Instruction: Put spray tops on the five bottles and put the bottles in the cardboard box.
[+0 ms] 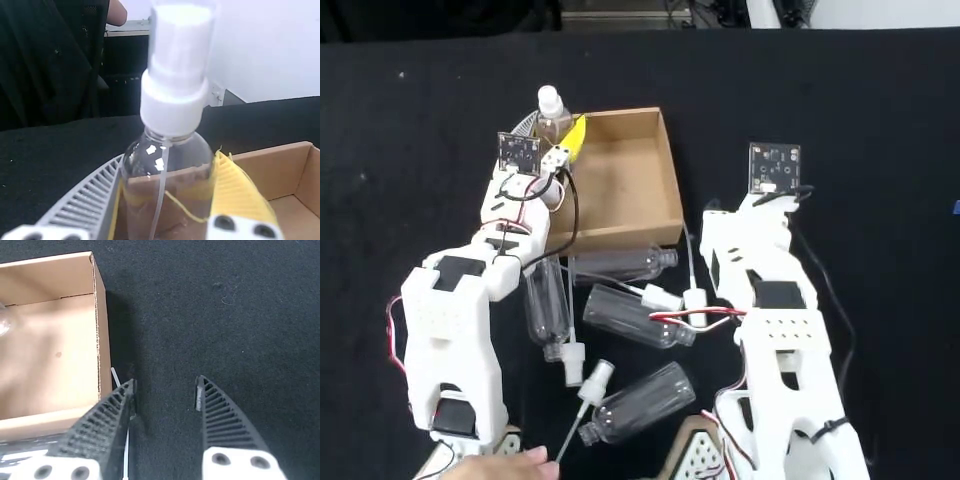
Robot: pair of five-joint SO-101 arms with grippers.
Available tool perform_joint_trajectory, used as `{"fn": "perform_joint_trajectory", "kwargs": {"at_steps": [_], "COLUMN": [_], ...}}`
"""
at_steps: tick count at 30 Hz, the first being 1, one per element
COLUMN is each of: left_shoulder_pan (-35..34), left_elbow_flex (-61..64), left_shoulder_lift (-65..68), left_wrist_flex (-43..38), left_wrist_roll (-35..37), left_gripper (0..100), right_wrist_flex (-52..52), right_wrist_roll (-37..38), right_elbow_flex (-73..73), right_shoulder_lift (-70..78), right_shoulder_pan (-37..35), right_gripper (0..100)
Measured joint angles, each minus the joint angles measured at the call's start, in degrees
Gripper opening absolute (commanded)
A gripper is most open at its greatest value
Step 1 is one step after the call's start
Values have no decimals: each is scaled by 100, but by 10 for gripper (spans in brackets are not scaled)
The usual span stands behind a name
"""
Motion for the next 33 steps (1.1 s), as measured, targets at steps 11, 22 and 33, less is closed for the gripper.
{"fn": "perform_joint_trajectory", "kwargs": {"at_steps": [11, 22, 33], "left_shoulder_pan": [0, 0, 0], "left_elbow_flex": [0, 0, 730], "left_shoulder_lift": [0, -53, -1275], "left_wrist_flex": [0, 0, 0], "left_wrist_roll": [-44, -44, -44], "left_gripper": [372, 336, 335], "right_wrist_flex": [0, 0, 0], "right_wrist_roll": [0, 0, 0], "right_elbow_flex": [0, 0, 0], "right_shoulder_lift": [0, 0, 0], "right_shoulder_pan": [0, 0, 0], "right_gripper": [180, 180, 180]}}
